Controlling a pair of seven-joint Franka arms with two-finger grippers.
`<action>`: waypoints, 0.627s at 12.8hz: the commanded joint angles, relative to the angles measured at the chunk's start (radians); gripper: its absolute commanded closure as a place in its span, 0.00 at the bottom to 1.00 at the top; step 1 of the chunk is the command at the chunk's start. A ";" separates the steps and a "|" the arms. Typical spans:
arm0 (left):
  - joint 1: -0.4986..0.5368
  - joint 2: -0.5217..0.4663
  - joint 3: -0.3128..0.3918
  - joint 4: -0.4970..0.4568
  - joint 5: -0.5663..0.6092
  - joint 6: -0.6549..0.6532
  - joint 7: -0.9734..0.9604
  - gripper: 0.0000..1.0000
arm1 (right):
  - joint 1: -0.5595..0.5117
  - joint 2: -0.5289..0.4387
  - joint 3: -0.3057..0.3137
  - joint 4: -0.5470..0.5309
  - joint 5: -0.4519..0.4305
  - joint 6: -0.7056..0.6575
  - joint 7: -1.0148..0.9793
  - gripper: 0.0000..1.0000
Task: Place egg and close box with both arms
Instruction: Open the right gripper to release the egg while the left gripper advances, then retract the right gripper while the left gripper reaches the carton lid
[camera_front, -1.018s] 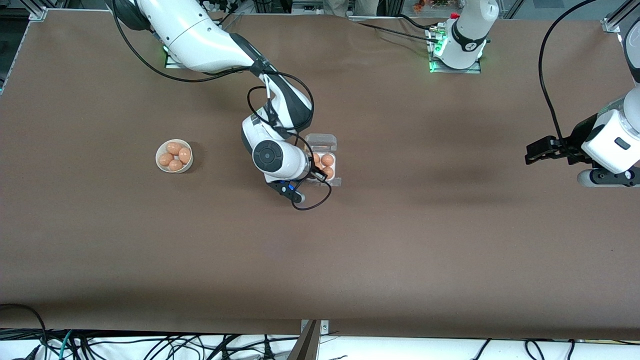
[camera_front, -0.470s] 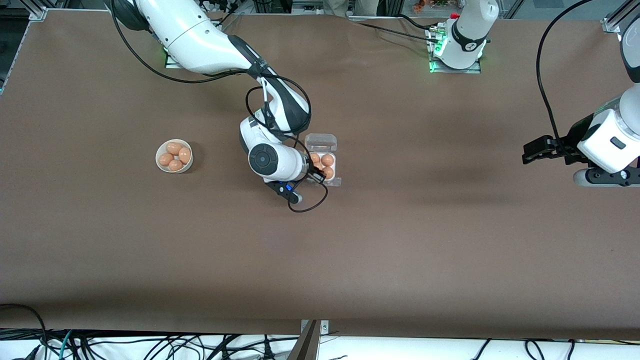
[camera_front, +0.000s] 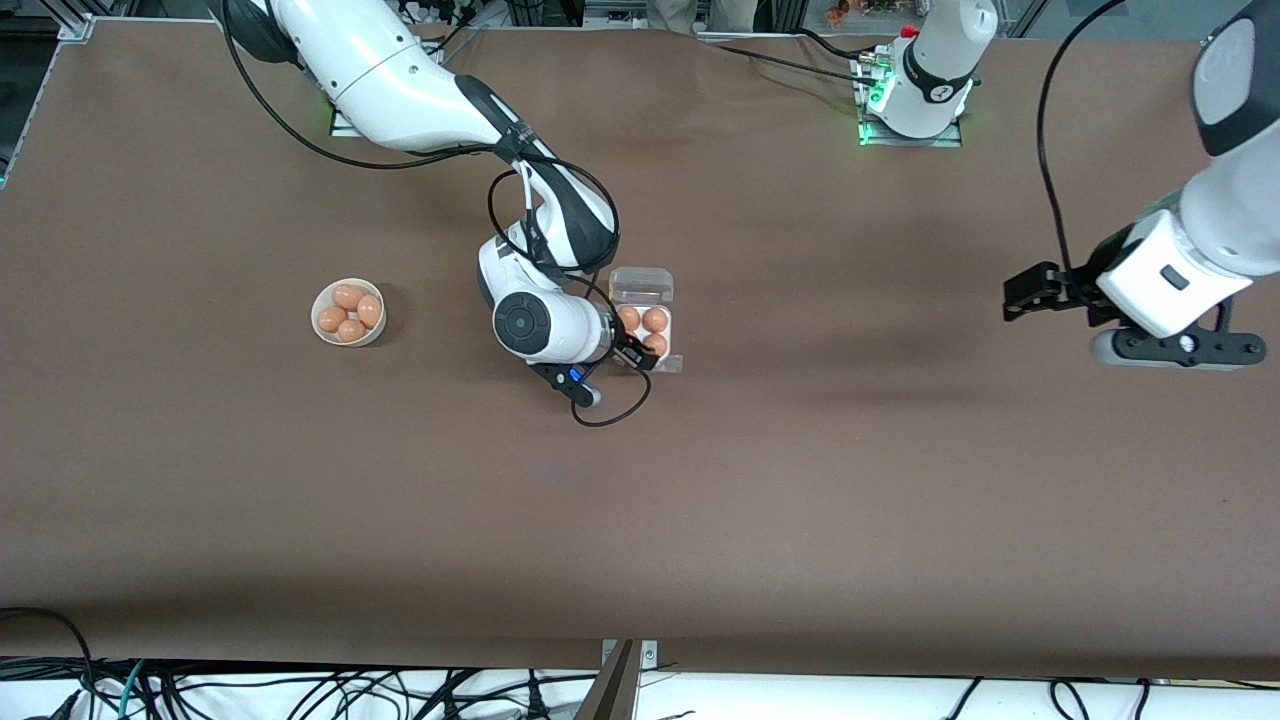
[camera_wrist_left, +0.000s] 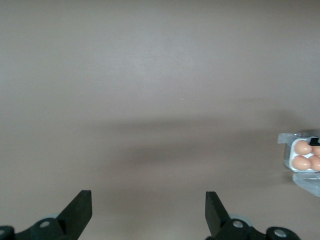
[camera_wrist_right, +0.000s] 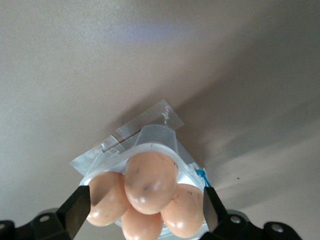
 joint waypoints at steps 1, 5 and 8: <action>-0.002 0.005 -0.052 0.012 -0.018 -0.016 -0.064 0.00 | -0.034 -0.037 -0.002 0.006 0.000 -0.069 -0.011 0.00; -0.016 0.049 -0.187 0.000 -0.136 -0.017 -0.263 0.20 | -0.035 -0.168 -0.118 0.004 -0.104 -0.282 -0.079 0.00; -0.114 0.115 -0.190 0.002 -0.284 -0.017 -0.518 0.64 | -0.034 -0.270 -0.250 -0.003 -0.105 -0.417 -0.300 0.00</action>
